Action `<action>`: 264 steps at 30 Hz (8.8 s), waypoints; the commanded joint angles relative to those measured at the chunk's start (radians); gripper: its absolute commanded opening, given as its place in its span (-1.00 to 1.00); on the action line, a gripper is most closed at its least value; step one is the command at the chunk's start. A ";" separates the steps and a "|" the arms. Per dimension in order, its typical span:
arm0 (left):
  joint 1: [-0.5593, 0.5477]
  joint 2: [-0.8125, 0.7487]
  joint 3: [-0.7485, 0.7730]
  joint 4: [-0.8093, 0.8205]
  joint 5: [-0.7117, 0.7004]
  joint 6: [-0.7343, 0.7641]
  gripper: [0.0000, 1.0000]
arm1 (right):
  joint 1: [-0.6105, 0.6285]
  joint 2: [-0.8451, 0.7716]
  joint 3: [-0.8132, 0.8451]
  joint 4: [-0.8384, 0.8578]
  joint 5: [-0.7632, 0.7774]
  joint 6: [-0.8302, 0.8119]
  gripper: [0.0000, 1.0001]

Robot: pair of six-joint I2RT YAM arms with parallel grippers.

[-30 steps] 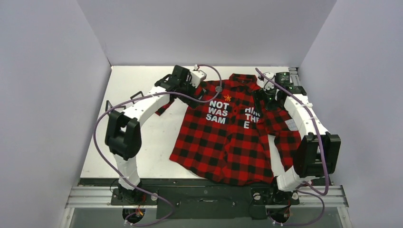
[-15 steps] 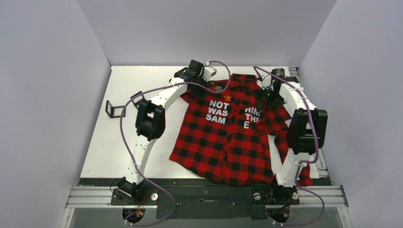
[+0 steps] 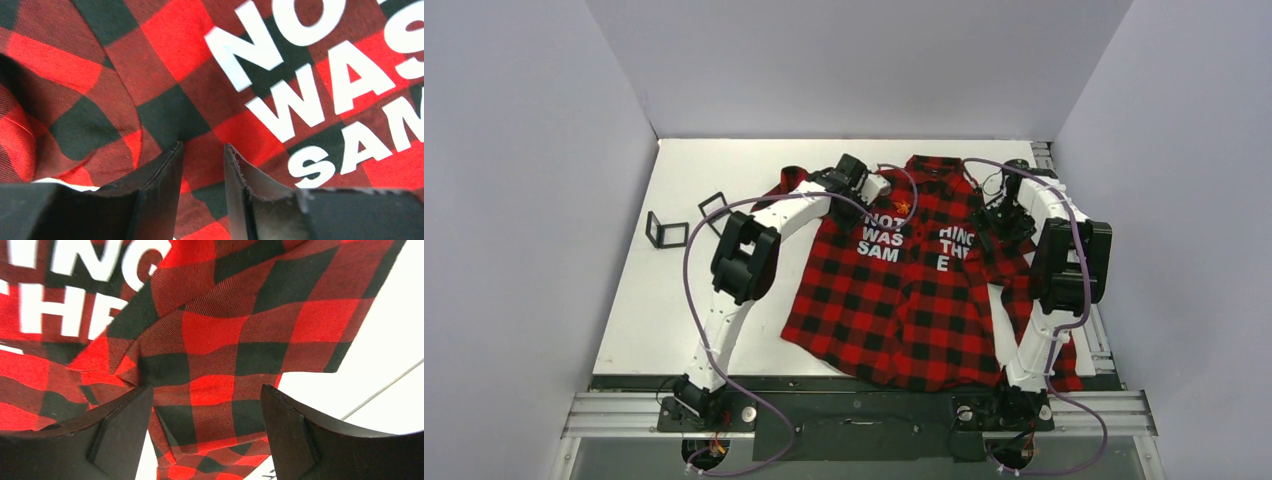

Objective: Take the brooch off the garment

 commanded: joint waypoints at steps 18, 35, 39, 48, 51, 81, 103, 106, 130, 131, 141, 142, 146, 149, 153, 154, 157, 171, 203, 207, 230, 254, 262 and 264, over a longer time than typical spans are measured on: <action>-0.242 -0.430 -0.681 -0.026 0.185 0.033 -0.64 | -0.093 -0.074 -0.130 -0.094 0.174 -0.292 0.42; 0.096 -0.520 -0.625 0.424 0.565 -0.422 -0.41 | 0.204 -0.265 -0.105 0.098 -0.446 0.143 0.05; 0.115 -0.502 -0.675 0.633 0.642 -0.588 -0.40 | 0.237 -0.255 -0.143 0.248 -0.505 0.327 -0.10; 0.097 -0.377 -0.661 0.850 0.670 -0.813 -0.37 | 0.297 -0.185 -0.249 0.561 -0.589 0.585 -0.28; 0.098 -0.331 -0.652 0.872 0.665 -0.852 -0.36 | 0.308 -0.165 -0.306 0.656 -0.594 0.669 -0.29; 0.022 -0.146 -0.587 1.015 0.660 -1.044 -0.28 | 0.314 -0.045 -0.373 0.726 -0.556 0.667 -0.39; 0.022 -0.090 -0.566 1.117 0.684 -1.216 -1.00 | 0.410 -0.248 -0.424 0.777 -0.294 0.424 -0.02; 0.029 -0.087 -0.584 1.160 0.689 -1.278 -1.00 | 0.455 -0.254 -0.415 0.773 -0.216 0.407 -0.02; 0.048 -0.107 -0.696 1.464 0.794 -1.377 -1.00 | 0.295 -0.104 -0.381 0.904 -0.682 0.793 0.14; 0.048 -0.108 -0.697 1.469 0.797 -1.382 -1.00 | 0.295 -0.098 -0.381 0.911 -0.686 0.808 0.13; 0.050 -0.090 -0.702 1.491 0.799 -1.397 -0.98 | 0.289 -0.047 -0.388 1.016 -0.767 0.897 0.00; 0.051 -0.087 -0.700 1.466 0.794 -1.385 -0.92 | 0.289 -0.051 -0.393 1.026 -0.772 0.900 -0.02; 0.060 -0.084 -0.693 1.390 0.762 -1.346 -0.65 | 0.286 -0.059 -0.409 1.066 -0.793 0.927 -0.06; 0.066 -0.086 -0.694 1.356 0.740 -1.333 -0.47 | 0.285 -0.057 -0.416 1.084 -0.803 0.936 -0.07; 0.074 -0.097 -0.698 1.328 0.721 -1.307 -0.32 | 0.285 -0.047 -0.415 1.081 -0.806 0.935 -0.08; 0.074 -0.099 -0.698 1.325 0.719 -1.302 -0.27 | 0.285 -0.045 -0.414 1.080 -0.807 0.935 -0.08; 0.079 -0.109 -0.709 1.312 0.705 -1.292 -0.13 | 0.287 -0.041 -0.412 1.076 -0.811 0.937 -0.09; 0.107 -0.161 -0.766 1.312 0.662 -1.278 0.14 | 0.337 -0.019 -0.416 1.113 -0.831 0.983 -0.09; 0.100 -0.188 -0.769 1.371 0.631 -1.229 -0.71 | 0.288 0.041 -0.304 1.019 -0.606 0.968 0.16; 0.092 -0.175 -0.766 1.447 0.665 -1.276 -0.74 | 0.286 0.047 -0.303 1.022 -0.611 0.973 0.15; 0.092 -0.048 -0.640 1.159 0.569 -1.183 -0.81 | 0.301 0.087 -0.297 1.063 -0.655 1.032 0.15; 0.120 -0.185 -0.751 1.221 0.610 -1.205 -0.14 | 0.384 0.064 -0.338 1.209 -0.776 1.170 0.01; 0.127 -0.202 -0.794 1.218 0.604 -1.199 -0.03 | 0.413 0.073 -0.348 1.250 -0.789 1.208 0.08; 0.131 -0.210 -0.811 1.241 0.610 -1.206 0.00 | 0.418 0.073 -0.350 1.250 -0.789 1.209 0.12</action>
